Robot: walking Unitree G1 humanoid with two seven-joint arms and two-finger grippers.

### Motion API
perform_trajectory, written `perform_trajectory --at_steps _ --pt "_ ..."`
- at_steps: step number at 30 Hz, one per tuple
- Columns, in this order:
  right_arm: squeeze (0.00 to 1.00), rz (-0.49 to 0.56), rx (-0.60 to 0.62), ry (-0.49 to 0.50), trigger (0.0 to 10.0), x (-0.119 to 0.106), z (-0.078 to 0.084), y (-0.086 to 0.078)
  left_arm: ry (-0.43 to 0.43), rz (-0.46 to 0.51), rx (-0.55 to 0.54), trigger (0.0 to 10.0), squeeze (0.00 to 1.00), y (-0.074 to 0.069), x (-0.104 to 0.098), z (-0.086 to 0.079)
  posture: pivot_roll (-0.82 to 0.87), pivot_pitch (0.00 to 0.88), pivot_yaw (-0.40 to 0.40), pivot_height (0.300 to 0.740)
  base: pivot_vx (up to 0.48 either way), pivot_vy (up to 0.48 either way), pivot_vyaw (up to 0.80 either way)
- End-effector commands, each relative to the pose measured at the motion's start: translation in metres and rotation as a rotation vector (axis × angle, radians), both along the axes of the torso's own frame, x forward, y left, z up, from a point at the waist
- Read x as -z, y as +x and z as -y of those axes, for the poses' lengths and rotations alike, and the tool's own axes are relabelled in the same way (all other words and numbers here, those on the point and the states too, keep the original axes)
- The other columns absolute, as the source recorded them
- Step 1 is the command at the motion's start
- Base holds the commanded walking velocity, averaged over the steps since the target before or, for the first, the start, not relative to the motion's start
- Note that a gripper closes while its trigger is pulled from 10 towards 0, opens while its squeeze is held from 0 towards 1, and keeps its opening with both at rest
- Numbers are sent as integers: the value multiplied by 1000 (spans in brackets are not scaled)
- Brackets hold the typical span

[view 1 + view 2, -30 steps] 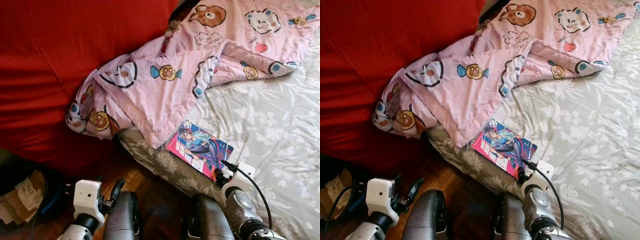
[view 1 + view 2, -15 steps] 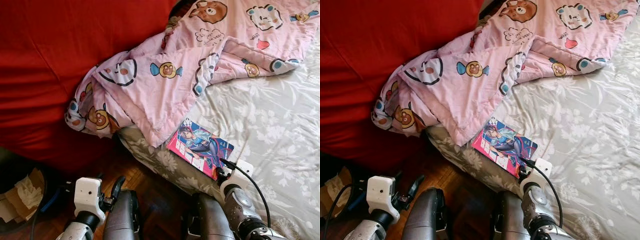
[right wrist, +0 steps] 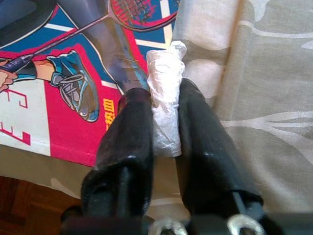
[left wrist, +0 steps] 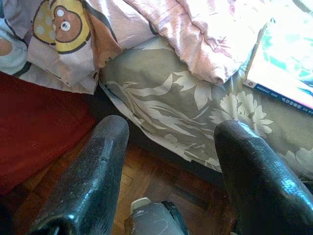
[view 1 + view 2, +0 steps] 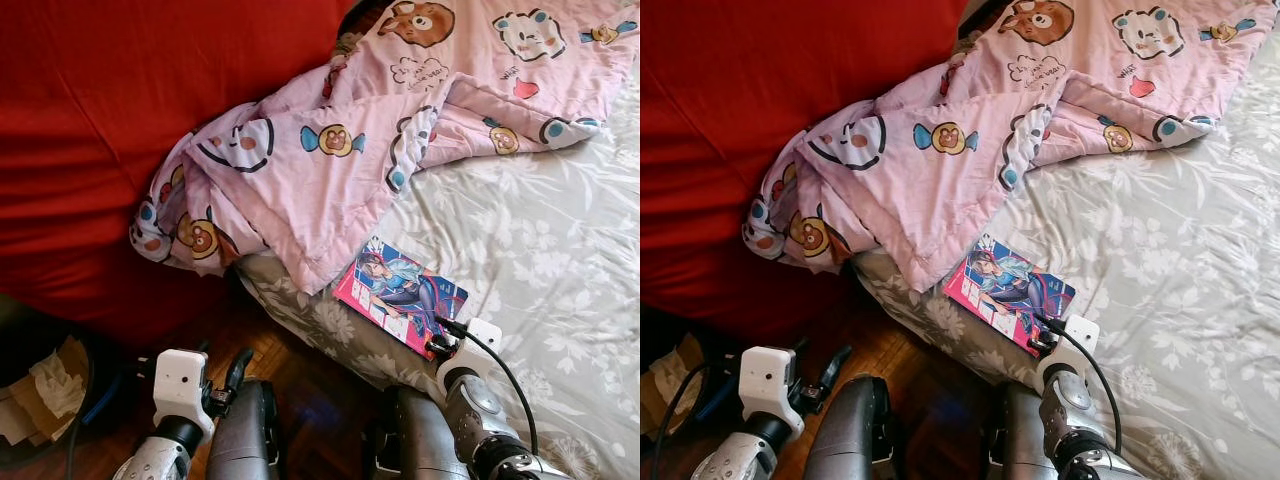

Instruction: Clean up the room

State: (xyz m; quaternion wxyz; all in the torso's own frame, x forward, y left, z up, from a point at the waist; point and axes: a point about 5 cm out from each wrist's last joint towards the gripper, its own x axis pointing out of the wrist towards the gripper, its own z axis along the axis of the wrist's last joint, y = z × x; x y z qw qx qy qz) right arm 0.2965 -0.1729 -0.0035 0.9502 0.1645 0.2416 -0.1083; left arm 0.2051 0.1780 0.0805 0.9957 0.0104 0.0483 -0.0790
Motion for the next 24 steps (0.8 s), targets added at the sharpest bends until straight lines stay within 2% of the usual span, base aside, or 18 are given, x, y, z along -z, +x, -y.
perform_trajectory --at_steps 1,10,12,16,20,22,23,24 --pt "0 -42 5 -1 0 10 0 -10 5 -40 -14 10000 0 -4 11 -2 171 297 -34 638 0 0 0" --pt "0 -5 -2 -19 0 6 4 -8 -2 -48 -35 10000 0 14 25 -3 146 208 -52 638 0 0 0" --pt "0 20 -20 -55 0 3 6 -7 -2 -45 -42 10000 0 19 28 -3 132 174 -59 638 0 0 0" --pt "0 66 -28 -65 0 2 8 -9 -6 -40 -62 10000 0 27 32 -5 107 134 -66 638 0 0 0" --pt "0 76 -46 -70 0 9 8 -19 -20 -58 -82 10000 0 31 41 -6 86 93 -75 638 0 0 0" --pt "0 45 -64 -81 0 22 8 -38 -35 -89 -105 10000 0 29 53 -8 72 65 -81 638 0 0 0" --pt "0 45 -64 -81 0 22 8 -38 -35 -89 -105 10000 0 29 53 -8 72 65 -81 638 0 0 0" --pt "0 28 -68 -89 0 28 8 -46 -49 -96 -120 10000 0 28 56 -9 69 59 -82 638 0 0 0"
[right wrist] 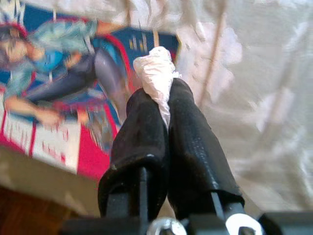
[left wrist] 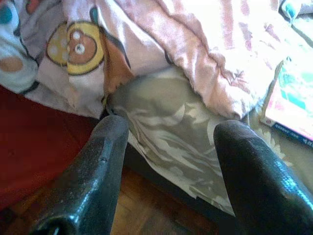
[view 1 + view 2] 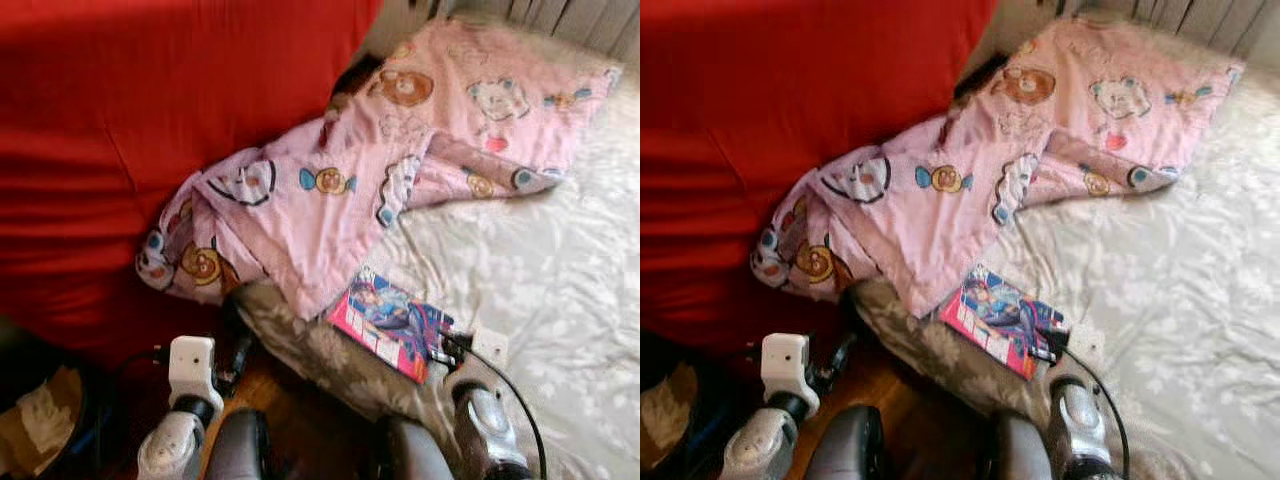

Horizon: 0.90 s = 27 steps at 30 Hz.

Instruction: Clean up the room

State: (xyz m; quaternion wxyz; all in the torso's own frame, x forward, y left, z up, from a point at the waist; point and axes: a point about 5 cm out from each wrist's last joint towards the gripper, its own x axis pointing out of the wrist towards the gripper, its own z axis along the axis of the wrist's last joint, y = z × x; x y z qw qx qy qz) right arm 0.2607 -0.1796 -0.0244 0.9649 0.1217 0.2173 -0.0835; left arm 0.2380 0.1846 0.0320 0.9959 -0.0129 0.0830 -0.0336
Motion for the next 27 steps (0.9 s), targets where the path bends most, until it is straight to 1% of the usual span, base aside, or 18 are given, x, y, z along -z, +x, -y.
perform_trajectory --at_steps 1,2,3,5,6,7,10,12,14,15,18,22,23,27 --pt "0 -24 -3 -10 0 7 1 -10 -12 -24 -27 10000 0 -5 7 -3 69 59 -82 638 0 0 0" --pt "0 -58 8 -9 7647 13 2 -17 -20 -28 -41 10000 0 -5 11 -4 66 52 -83 638 0 0 0" --pt "0 -75 12 -9 10000 16 2 -21 -26 -30 -49 10000 0 -5 12 -5 62 41 -84 638 0 0 0" --pt "0 -123 19 -3 10000 25 3 -32 -36 -46 -67 10000 0 -5 17 -7 59 24 -81 638 0 0 0" --pt "0 -123 19 -3 10000 25 3 -32 -36 -46 -67 10000 0 -5 17 -7 59 24 -81 638 0 0 0" --pt "0 -140 17 3 10000 27 3 -35 -33 -61 -70 10000 0 -4 22 -8 57 6 -78 638 0 0 0" --pt "0 -219 -57 21 10000 37 -4 -45 -45 -136 -75 10000 0 -9 38 -9 43 0 -72 638 0 0 0" --pt "0 -231 -71 24 10000 39 -5 -47 -45 -149 -76 10000 0 -10 41 -9 43 0 -72 638 0 0 0" --pt "0 -278 -125 15 10000 44 -8 -54 -56 -213 -84 10000 0 -14 54 -10 49 0 -68 638 0 0 0" --pt "0 -278 -125 15 10000 44 -8 -54 -56 -213 -84 10000 0 -14 54 -10 49 0 -68 638 0 0 0" --pt "0 -358 -129 21 10000 52 -6 -64 -37 -265 -85 10000 0 -19 64 -12 48 0 -61 638 0 0 0" --pt "0 -434 -128 0 10000 59 -3 -78 -29 -333 -96 10000 0 -25 74 -15 56 0 -58 656 0 0 0" --pt "0 -441 -124 6 10000 60 -3 -80 -23 -360 -99 10000 0 -28 78 -16 58 0 -59 666 0 0 0" --pt "0 -456 -152 -3 10000 63 -4 -85 -17 -401 -108 10000 0 -32 84 -19 39 0 -58 686 0 0 0"
